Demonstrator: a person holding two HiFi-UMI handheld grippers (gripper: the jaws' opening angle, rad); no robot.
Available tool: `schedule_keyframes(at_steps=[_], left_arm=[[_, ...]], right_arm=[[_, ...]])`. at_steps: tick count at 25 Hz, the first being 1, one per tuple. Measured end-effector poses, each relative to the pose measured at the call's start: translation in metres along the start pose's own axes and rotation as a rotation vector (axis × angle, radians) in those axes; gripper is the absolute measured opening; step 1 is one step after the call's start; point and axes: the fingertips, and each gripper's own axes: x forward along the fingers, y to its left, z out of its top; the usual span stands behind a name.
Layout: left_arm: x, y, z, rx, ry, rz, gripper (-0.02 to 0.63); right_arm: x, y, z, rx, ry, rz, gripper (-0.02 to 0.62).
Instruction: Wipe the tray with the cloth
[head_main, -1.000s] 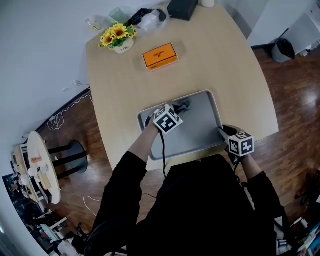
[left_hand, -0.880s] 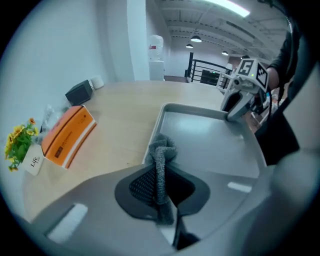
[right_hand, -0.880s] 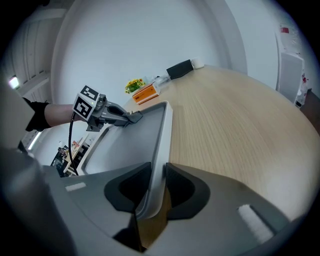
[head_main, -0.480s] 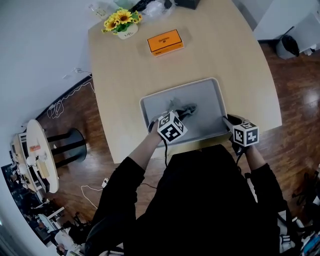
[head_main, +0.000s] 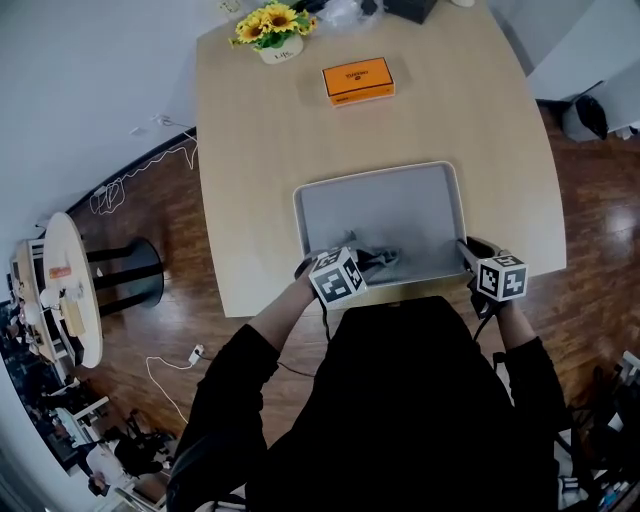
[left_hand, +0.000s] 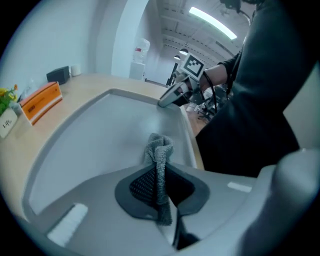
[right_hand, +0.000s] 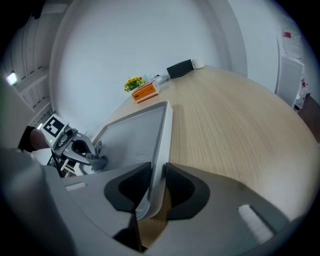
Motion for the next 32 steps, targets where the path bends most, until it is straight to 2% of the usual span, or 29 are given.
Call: schedule_keyframes(at_steps=[3, 7, 10, 13, 14, 16, 18, 21, 24, 28, 30, 32], left_arm=[[-0.016, 0.067, 0.011, -0.007, -0.016, 0.148, 0.002], [-0.041, 0.153, 0.014, -0.022, 0.044, 0.343, 0.003], [-0.048, 0.174, 0.014, 0.003, 0.065, 0.434, 0.003], [-0.049, 0.164, 0.009, -0.017, 0.027, 0.489, 0.003], [-0.048, 0.153, 0.006, -0.031, 0.014, 0.479, 0.003], [-0.041, 0.114, 0.002, -0.033, -0.009, 0.400, 0.003], [-0.033, 0.068, -0.003, 0.006, -0.022, 0.311, 0.003], [-0.022, 0.013, -0.017, 0.050, -0.018, 0.227, 0.003], [-0.013, -0.022, -0.026, 0.028, -0.001, 0.117, 0.003], [-0.012, -0.028, -0.029, 0.043, 0.026, 0.016, 0.002], [-0.015, -0.008, -0.028, 0.068, 0.040, 0.036, 0.002], [-0.023, 0.028, -0.024, 0.064, 0.036, 0.093, 0.002]], right_arm=[[-0.002, 0.000, 0.001, 0.002, 0.003, -0.005, 0.095], [-0.002, 0.000, 0.000, 0.008, 0.001, -0.011, 0.095], [-0.001, -0.001, 0.000, 0.016, -0.006, -0.013, 0.095], [-0.001, 0.001, 0.000, 0.018, -0.009, -0.019, 0.095], [-0.001, 0.001, 0.000, 0.017, -0.009, -0.023, 0.094], [-0.003, -0.001, 0.000, 0.017, -0.008, -0.028, 0.094], [-0.004, -0.002, 0.002, 0.015, -0.009, -0.029, 0.094], [-0.002, 0.000, 0.004, 0.013, -0.017, -0.035, 0.094], [-0.002, 0.000, 0.002, 0.011, -0.017, -0.047, 0.094], [-0.003, 0.001, 0.000, 0.008, -0.013, -0.054, 0.092], [-0.002, 0.001, 0.000, 0.014, -0.013, -0.054, 0.092], [-0.001, -0.001, 0.001, 0.019, -0.017, -0.057, 0.092]])
